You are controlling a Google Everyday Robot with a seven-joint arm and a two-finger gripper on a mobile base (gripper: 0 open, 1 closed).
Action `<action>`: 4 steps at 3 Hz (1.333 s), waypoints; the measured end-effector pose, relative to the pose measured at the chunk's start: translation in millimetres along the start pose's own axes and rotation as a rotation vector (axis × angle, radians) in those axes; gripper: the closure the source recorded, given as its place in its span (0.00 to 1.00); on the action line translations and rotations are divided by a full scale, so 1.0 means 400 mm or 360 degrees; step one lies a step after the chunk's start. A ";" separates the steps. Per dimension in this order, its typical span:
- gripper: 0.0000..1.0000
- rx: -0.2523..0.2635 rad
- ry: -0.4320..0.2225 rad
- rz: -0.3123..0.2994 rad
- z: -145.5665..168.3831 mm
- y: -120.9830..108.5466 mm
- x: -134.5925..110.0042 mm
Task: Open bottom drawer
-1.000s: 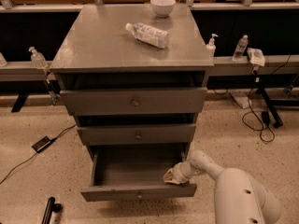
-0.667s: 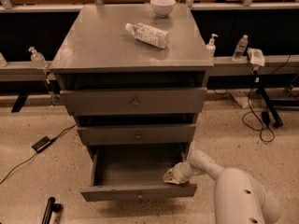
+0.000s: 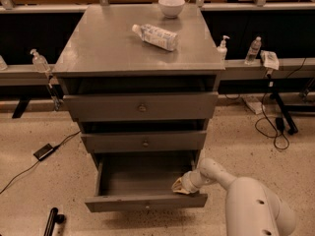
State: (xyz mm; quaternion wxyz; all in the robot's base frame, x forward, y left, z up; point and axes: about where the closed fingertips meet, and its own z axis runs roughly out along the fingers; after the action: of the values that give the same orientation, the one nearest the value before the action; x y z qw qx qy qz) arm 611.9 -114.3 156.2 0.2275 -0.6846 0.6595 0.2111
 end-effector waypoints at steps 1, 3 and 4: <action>1.00 0.0000 0.0000 0.0000 0.000 0.000 0.000; 0.85 0.0001 0.0000 0.0000 0.000 0.000 0.000; 0.61 0.0001 0.0000 -0.0001 0.000 0.000 0.000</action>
Offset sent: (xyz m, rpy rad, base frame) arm 0.0536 0.0025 0.0485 0.0613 -0.3480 -0.0339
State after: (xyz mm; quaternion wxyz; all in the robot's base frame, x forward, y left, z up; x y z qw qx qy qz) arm 612.0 -114.3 156.2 0.2278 -0.6847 0.6594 0.2109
